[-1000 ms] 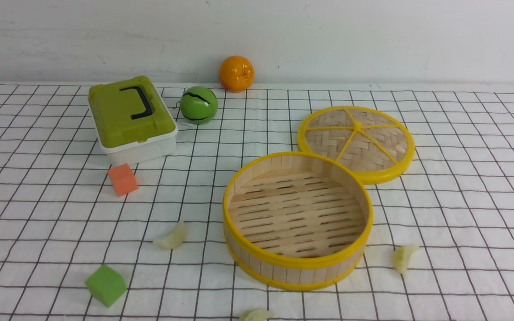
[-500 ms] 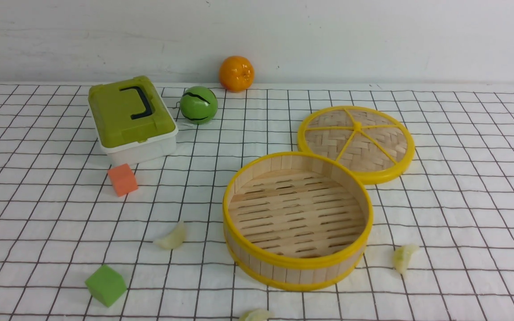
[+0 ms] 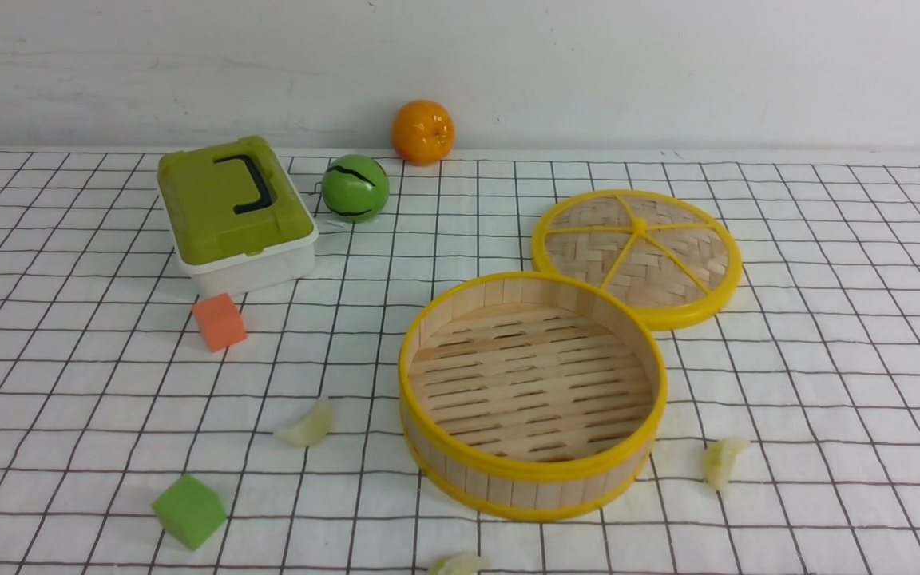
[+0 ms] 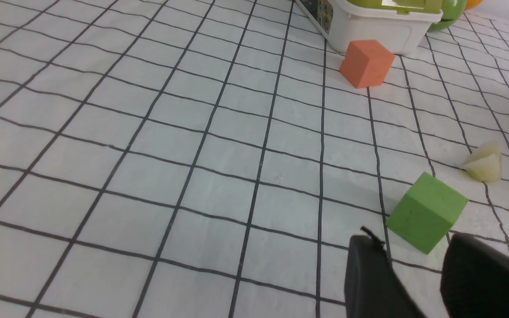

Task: Put the dumplings into the steamer on the table with the white tablecloth.
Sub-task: 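Reach for and grasp a dumpling on the table with the left gripper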

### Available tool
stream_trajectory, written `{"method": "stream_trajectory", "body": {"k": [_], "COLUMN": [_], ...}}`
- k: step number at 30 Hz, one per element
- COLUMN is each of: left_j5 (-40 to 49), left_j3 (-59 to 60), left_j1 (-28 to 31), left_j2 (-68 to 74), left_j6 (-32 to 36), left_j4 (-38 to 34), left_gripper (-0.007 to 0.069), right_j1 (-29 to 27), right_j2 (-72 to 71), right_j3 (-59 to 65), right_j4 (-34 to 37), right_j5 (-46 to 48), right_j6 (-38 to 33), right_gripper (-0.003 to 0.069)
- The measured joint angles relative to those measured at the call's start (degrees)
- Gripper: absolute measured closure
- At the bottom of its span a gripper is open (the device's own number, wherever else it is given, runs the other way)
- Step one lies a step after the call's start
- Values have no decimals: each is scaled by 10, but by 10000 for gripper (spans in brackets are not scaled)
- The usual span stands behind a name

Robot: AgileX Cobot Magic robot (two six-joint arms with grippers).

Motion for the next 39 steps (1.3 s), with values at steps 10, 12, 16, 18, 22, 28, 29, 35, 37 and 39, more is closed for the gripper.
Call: {"method": "stream_trajectory", "body": {"k": [10,12,16,18,22,28,29,35,37,39], "left_j5": [-85,-112,-146,-158,-159,-144,-144,-46,-10,30], "left_j3": [0,0,0,0,0,0,0,-119,-168,-221], "left_j1": [0,0,0,0,0,0,0,0,0,0], "left_j2": [0,0,0,0,0,0,0,0,1,21], "left_j6": [-155,-251,-351,-379,-385,-390,-389,-183,-87,-2], "left_j4": [-154,-271,-406,-460,-475,-485,-485,-463,-444,-411], "left_gripper": [385,385,385,385,385,385,385,385,385,391], "right_j1": [0,0,0,0,0,0,0,0,0,0], "right_j2": [0,0,0,0,0,0,0,0,0,10], "right_j3": [0,2,5,5,5,5,5,-35,-71,-107], "right_j4": [115,233,399,489,525,525,525,528,528,525], "right_j5": [-5,-5,-2,-3,-4,-2,-2,36,34,25], "right_j6": [18,64,132,146,146,143,142,3,-60,-115], "right_gripper": [419,419,419,419,419,419,419,419,419,430]}}
